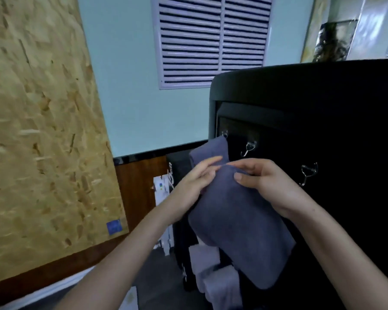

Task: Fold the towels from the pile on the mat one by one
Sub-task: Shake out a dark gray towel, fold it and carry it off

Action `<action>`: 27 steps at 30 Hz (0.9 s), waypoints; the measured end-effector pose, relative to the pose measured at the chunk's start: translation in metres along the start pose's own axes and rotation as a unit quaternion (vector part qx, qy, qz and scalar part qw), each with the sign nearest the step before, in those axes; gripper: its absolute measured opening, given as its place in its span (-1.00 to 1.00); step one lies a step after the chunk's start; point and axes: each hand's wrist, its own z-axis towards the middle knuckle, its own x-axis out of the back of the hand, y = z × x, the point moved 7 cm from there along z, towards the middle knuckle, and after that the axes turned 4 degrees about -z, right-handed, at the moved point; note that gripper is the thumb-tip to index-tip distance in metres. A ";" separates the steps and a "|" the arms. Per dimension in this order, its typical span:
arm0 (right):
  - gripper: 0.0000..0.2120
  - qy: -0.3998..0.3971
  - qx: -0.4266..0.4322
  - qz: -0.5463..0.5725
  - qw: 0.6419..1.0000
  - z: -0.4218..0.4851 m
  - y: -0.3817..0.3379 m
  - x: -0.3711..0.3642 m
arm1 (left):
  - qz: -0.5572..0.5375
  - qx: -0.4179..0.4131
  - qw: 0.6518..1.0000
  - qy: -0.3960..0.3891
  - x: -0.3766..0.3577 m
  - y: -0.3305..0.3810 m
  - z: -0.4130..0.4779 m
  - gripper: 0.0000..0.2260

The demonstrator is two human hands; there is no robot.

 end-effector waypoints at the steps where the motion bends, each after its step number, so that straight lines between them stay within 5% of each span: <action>1: -0.76 0.017 -0.010 -0.004 1.000 0.006 -0.002 0.002 | -0.033 0.010 0.999 -0.031 -0.002 -0.001 0.013 -0.73; 7: -0.74 0.131 -0.057 -0.038 0.989 0.032 -0.009 0.021 | -0.115 -0.001 0.987 -0.110 -0.005 -0.007 0.076 -0.79; 13: -0.85 0.339 -0.058 -0.192 0.919 0.034 0.000 0.051 | -0.122 -0.037 0.989 -0.074 -0.006 -0.005 0.116 -0.85; 27: -0.86 0.412 0.049 -0.414 0.810 0.042 0.004 0.044 | -0.041 -0.020 0.998 -0.038 -0.018 -0.029 0.166 -0.96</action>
